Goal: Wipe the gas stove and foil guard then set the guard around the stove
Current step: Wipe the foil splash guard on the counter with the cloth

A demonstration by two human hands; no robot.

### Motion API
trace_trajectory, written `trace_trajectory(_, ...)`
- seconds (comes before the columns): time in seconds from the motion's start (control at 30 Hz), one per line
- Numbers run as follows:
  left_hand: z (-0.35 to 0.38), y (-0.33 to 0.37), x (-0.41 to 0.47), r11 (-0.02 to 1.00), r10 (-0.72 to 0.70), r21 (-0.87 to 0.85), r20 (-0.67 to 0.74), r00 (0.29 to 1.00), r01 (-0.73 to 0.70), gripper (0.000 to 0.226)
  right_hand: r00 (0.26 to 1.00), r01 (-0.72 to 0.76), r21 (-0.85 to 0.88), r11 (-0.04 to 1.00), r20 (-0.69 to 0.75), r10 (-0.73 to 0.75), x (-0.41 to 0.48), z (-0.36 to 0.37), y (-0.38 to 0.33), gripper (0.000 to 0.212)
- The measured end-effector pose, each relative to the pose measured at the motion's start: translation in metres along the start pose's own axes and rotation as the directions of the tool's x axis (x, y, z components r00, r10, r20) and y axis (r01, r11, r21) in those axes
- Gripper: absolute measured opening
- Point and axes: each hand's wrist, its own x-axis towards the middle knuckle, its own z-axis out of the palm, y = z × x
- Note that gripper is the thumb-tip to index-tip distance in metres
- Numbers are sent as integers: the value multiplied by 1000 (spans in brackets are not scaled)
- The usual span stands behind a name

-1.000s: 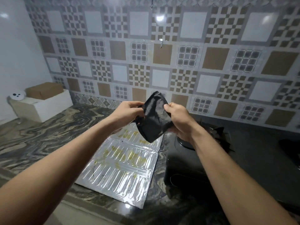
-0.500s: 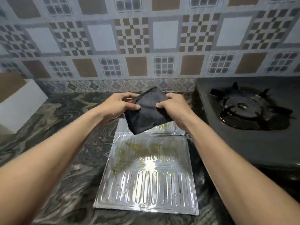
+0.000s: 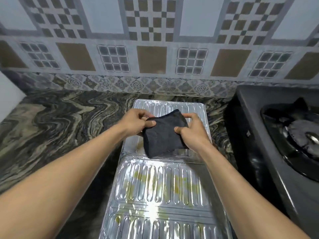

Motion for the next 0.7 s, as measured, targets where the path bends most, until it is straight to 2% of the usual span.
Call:
trace_trajectory(0.1, -6, 5, 32, 999, 31, 13, -29, 999, -31, 16, 998, 3, 42, 999, -64, -1, 24, 5, -4, 40)
trace_trajectory(0.27, -21, -1, 79, 995, 66, 70, -24, 997, -65, 20, 997, -34, -64, 997, -64, 29, 57, 26, -4, 40)
trace_trajectory(0.33, -30, -11, 92, 980, 110, 175, -52, 993, -99, 21, 998, -15, -130, 991, -62, 7, 67, 34, -6, 41)
trace_trajectory(0.37, -34, -15, 98, 958, 149, 258, -72, 986, -126, 22, 998, 13, -216, 976, -65, -27, 69, 37, -6, 43)
trace_trajectory(0.4, -38, -18, 101, 930, 198, 331, -93, 976, -157, 23, 993, 62, -365, 929, -71, -95, 71, 42, -6, 47)
trace_trajectory(0.43, -42, -21, 102, 896, 260, 400, -125, 957, -191, 22, 979, 131, -549, 825, -61, -196, 72, 47, -6, 52)
trace_trajectory(0.47, -48, -24, 102, 852, 329, 474, -154, 932, -222, 22, 948, 222, -700, 679, -9, -319, 74, 52, -3, 56)
trace_trajectory(0.5, -52, -26, 100, 802, 391, 544, -164, 906, -248, 25, 897, 336, -781, 527, 94, -432, 77, 58, -2, 59)
trace_trajectory(0.53, -58, -28, 99, 746, 433, 611, -142, 890, -265, 31, 842, 453, -800, 393, 239, -483, 81, 64, 0, 60)
trace_trajectory(0.6, -72, -37, 98, 596, 418, 749, 19, 908, -290, 55, 717, 660, -732, 170, 545, -435, 92, 72, 3, 57)
trace_trajectory(0.63, -80, -42, 98, 515, 352, 804, 118, 929, -297, 72, 658, 726, -681, 93, 650, -380, 99, 74, 6, 54)
trace_trajectory(0.7, -93, -48, 99, 377, 187, 873, 255, 949, -309, 106, 593, 790, -612, 41, 746, -303, 110, 73, 12, 46)
